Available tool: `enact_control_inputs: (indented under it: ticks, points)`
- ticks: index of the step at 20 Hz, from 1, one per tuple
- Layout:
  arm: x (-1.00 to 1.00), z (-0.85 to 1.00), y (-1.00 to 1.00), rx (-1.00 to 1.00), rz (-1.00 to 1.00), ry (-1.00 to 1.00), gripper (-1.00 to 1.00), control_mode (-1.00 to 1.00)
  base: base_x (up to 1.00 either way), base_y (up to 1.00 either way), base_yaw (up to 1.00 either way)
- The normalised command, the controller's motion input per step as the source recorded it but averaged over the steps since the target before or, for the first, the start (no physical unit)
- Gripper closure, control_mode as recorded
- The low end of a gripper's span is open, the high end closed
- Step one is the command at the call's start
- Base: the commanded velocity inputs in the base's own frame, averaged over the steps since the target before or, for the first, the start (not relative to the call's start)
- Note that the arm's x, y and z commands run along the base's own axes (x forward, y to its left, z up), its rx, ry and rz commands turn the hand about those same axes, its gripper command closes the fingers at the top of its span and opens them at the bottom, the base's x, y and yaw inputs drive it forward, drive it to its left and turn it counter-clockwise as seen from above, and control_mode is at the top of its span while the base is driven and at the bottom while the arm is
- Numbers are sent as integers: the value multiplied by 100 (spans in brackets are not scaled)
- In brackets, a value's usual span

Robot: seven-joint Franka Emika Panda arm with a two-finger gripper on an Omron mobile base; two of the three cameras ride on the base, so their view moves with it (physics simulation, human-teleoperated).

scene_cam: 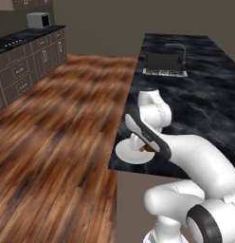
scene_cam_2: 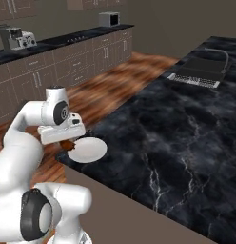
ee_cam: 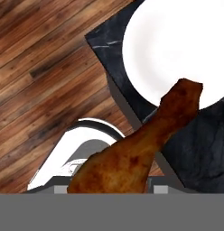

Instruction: Pick the chicken drumstick from the counter and place it in the microwave.

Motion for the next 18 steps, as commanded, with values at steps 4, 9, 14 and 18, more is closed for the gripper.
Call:
enact_control_inputs:
  ticks: [4,9,14,18]
  points:
    - [-72,0,0,0,-2,0,100,-100,0,0,0]
    - [-5,0,0,-1,0,0,100,-100,0,0,0]
    - [0,0,0,0,0,0,100,100,-69,0,26]
    - [0,0,0,0,0,0,100,100,-76,0,80]
